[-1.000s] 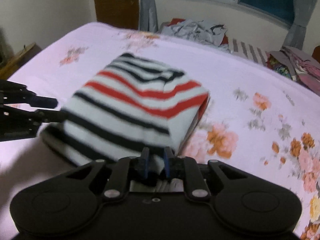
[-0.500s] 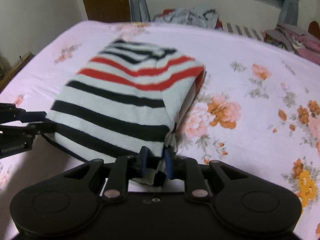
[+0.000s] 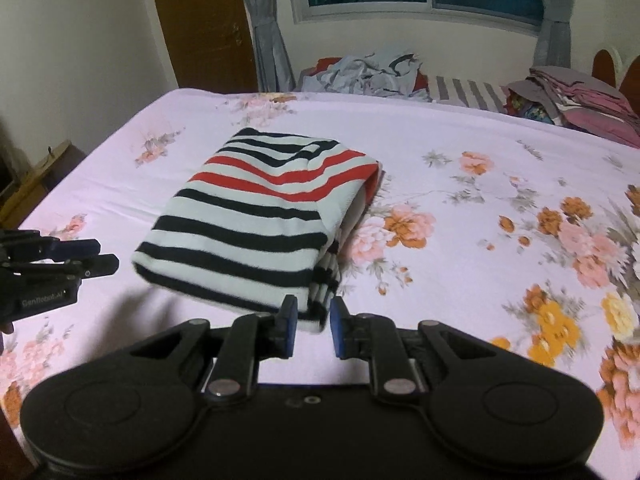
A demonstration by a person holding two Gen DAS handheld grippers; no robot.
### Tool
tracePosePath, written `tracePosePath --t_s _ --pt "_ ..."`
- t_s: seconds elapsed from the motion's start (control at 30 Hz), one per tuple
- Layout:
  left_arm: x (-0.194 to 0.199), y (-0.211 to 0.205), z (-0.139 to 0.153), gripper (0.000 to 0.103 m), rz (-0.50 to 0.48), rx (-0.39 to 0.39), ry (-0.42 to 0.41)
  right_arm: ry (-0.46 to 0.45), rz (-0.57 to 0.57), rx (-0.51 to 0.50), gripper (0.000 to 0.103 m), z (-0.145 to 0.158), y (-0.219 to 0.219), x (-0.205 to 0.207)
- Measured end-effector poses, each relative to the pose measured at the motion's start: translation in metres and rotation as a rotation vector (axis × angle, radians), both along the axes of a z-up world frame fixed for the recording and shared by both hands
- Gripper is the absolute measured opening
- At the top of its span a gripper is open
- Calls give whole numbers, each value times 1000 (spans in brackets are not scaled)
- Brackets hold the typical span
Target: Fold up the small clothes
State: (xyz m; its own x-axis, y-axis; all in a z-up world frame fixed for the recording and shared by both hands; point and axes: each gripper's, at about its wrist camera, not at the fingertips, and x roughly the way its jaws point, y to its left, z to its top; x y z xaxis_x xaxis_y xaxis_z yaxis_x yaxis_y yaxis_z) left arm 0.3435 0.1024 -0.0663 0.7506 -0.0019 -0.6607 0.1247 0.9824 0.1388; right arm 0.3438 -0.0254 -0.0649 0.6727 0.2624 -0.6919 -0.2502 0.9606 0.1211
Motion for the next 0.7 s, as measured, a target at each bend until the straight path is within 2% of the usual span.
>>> tracePosePath --t_s 0.43,0.5,0.53,0.57,0.6,0.63,0.7 --pt "-95 -20 38 31 27 -47 -95 -61 -22 17 20 27 -4 -88" --pt "-110 -23 43 31 31 -55 -101 -68 -34 16 23 30 -6 -102" --pt "-118 -24 44 40 35 -58 -105 -73 -45 11 36 32 -6 -109" --pt "-124 -25 45 78 46 -56 -113 -88 -63 5 70 34 -7 -117" --pt "-133 -25 47 98 63 -53 -139 -114 -84 -1 87 37 -9 -125" --pt "-144 -26 49 103 81 -46 -187 -155 -108 -10 103 40 -10 -134" --pt "-156 -27 51 103 90 -36 -198 -174 -140 -28 103 43 -13 -145"
